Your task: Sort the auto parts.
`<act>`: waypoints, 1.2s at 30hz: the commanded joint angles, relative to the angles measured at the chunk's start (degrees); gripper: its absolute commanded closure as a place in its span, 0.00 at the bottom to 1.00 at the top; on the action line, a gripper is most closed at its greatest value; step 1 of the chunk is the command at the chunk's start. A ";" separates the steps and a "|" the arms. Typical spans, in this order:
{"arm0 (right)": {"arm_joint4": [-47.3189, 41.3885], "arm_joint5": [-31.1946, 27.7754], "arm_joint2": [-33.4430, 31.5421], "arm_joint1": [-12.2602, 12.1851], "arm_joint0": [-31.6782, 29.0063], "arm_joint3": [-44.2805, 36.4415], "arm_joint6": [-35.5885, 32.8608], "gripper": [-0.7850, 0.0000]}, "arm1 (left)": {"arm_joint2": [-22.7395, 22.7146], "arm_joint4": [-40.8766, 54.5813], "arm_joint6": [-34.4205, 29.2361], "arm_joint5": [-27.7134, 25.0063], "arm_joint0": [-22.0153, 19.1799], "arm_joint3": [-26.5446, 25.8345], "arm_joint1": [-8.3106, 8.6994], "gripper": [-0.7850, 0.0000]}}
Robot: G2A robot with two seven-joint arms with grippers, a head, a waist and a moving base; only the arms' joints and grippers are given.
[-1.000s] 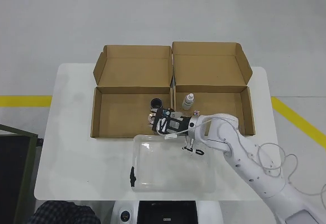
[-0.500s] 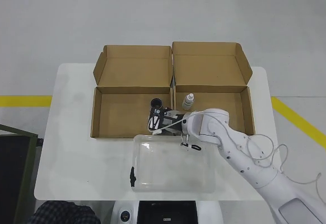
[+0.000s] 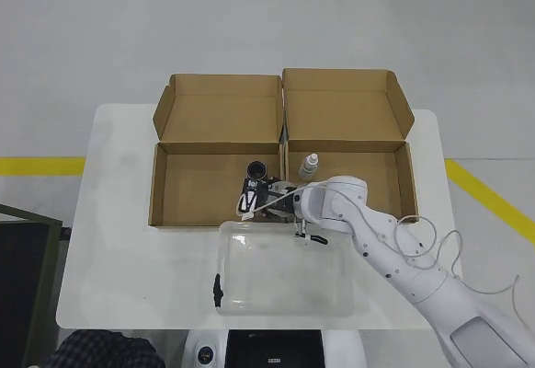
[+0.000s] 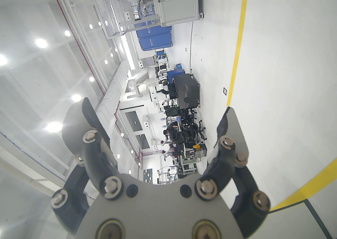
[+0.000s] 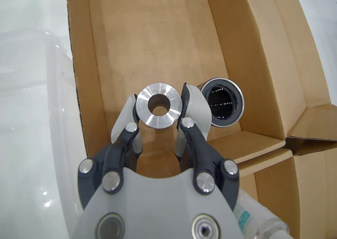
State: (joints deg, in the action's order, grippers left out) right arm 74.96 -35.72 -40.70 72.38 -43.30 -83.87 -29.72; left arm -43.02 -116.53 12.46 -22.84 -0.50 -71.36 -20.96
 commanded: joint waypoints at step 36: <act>1.73 -1.70 0.17 2.20 1.05 2.05 -1.87 0.60 | 0.00 0.00 0.00 0.00 0.00 0.00 0.00 0.00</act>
State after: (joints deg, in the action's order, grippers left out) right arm 76.94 -37.17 -40.14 74.65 -42.09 -81.24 -31.72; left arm -43.02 -116.53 12.46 -22.84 -0.50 -71.36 -20.96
